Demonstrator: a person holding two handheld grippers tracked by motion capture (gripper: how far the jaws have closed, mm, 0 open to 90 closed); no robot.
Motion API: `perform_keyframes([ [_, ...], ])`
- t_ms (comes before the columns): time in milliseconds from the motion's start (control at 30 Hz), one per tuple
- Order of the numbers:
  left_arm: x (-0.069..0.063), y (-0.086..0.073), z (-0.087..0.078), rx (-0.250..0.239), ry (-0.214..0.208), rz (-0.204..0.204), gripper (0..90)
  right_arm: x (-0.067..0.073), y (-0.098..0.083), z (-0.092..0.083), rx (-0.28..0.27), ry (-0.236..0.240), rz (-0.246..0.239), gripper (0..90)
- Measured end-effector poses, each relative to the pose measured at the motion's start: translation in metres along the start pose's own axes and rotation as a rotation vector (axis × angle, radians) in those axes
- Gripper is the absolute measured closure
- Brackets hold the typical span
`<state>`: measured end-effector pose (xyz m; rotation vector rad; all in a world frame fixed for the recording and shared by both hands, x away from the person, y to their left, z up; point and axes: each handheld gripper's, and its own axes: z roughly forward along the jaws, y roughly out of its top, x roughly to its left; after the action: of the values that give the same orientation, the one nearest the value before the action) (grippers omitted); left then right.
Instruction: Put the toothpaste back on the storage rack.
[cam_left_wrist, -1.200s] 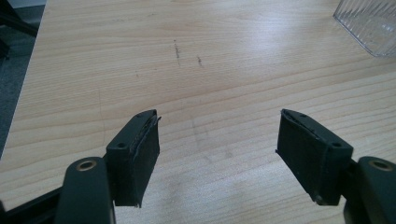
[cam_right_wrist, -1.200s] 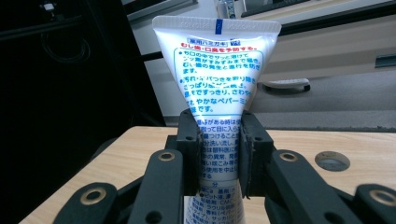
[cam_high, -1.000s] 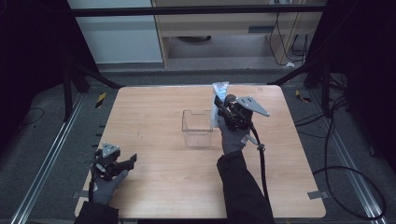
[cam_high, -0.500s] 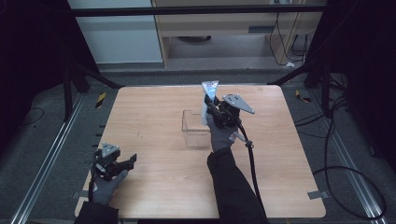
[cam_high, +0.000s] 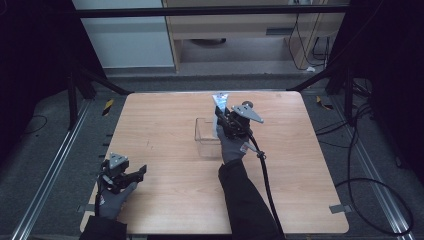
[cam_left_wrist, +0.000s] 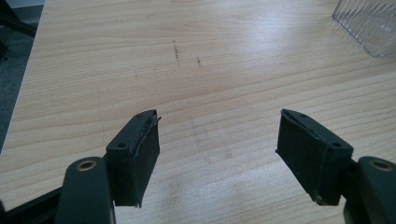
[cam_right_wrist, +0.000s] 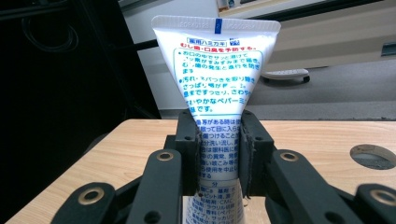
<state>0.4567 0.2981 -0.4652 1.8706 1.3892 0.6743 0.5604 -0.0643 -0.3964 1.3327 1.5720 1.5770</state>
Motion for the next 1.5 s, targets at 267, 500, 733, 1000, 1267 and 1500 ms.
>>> perform_keyframes([
  [267,0.000,0.000,0.000,0.000,0.000,0.000,28.8,-0.001,-0.012,0.005,0.032,-0.009,-0.008,72.6],
  [500,0.000,0.000,0.000,0.000,0.000,0.000,28.8,-0.002,-0.021,0.007,0.058,-0.021,-0.022,72.2],
  [733,0.000,0.000,0.000,0.001,-0.001,0.001,28.8,-0.003,-0.030,0.009,0.103,-0.033,-0.044,71.3],
  [1000,0.000,0.000,0.001,0.003,0.000,0.003,28.8,-0.004,-0.037,0.009,0.164,-0.053,-0.063,70.2],
  [1267,0.000,0.000,0.001,0.005,0.000,0.005,28.8,-0.003,-0.043,0.008,0.209,-0.054,-0.095,65.4],
  [1500,-0.001,0.000,0.001,0.007,0.000,0.005,28.8,-0.001,-0.046,0.005,0.231,-0.046,-0.132,61.8],
])
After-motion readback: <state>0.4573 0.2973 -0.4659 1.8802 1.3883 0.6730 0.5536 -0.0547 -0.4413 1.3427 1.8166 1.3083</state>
